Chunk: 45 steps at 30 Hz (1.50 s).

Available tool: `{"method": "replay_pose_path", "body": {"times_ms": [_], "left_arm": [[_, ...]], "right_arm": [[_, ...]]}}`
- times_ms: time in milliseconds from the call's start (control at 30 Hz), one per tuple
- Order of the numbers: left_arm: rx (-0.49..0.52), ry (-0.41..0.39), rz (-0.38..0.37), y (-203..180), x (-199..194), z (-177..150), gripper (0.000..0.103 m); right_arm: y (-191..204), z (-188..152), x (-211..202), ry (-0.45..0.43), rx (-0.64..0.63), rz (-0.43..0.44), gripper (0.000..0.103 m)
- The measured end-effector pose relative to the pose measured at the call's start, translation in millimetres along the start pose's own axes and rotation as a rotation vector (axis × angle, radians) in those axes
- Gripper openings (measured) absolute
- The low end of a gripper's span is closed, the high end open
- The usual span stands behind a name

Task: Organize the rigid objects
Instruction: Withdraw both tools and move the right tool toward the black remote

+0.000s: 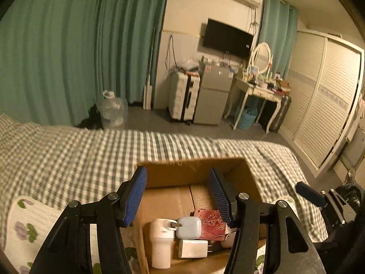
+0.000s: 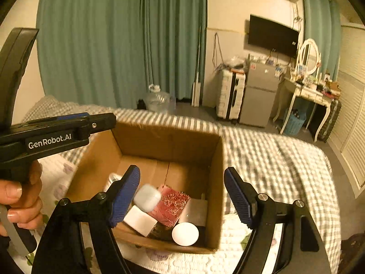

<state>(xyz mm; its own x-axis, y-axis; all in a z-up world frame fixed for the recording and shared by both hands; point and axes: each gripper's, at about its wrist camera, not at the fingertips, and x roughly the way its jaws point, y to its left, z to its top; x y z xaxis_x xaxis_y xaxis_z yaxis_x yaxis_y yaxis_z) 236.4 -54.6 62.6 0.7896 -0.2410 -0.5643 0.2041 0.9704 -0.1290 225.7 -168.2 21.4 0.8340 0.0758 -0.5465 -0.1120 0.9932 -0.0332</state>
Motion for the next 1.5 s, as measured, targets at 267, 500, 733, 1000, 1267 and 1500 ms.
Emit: {"method": "replay_pose_path", "body": {"times_ms": [267, 500, 733, 1000, 1267, 1500], "left_arm": [[0.03, -0.121, 0.003, -10, -86, 15, 0.059], [0.051, -0.233, 0.018, -14, -167, 20, 0.063], [0.11, -0.296, 0.049, -28, -224, 10, 0.067], [0.127, -0.328, 0.022, -33, -249, -16, 0.067], [0.112, -0.261, 0.045, -27, -236, -40, 0.067], [0.094, -0.236, 0.059, -23, -220, -60, 0.067]], "right_arm": [[2, 29, -87, -0.161, 0.011, -0.025, 0.089], [9, 43, -170, -0.297, 0.026, -0.023, 0.098], [24, 45, -233, -0.356, -0.014, -0.041, 0.103], [40, 16, -267, -0.352, -0.079, -0.041, 0.103], [40, -18, -266, -0.314, -0.085, -0.026, 0.103], [31, -36, -249, -0.29, -0.041, 0.018, 0.103]]}}
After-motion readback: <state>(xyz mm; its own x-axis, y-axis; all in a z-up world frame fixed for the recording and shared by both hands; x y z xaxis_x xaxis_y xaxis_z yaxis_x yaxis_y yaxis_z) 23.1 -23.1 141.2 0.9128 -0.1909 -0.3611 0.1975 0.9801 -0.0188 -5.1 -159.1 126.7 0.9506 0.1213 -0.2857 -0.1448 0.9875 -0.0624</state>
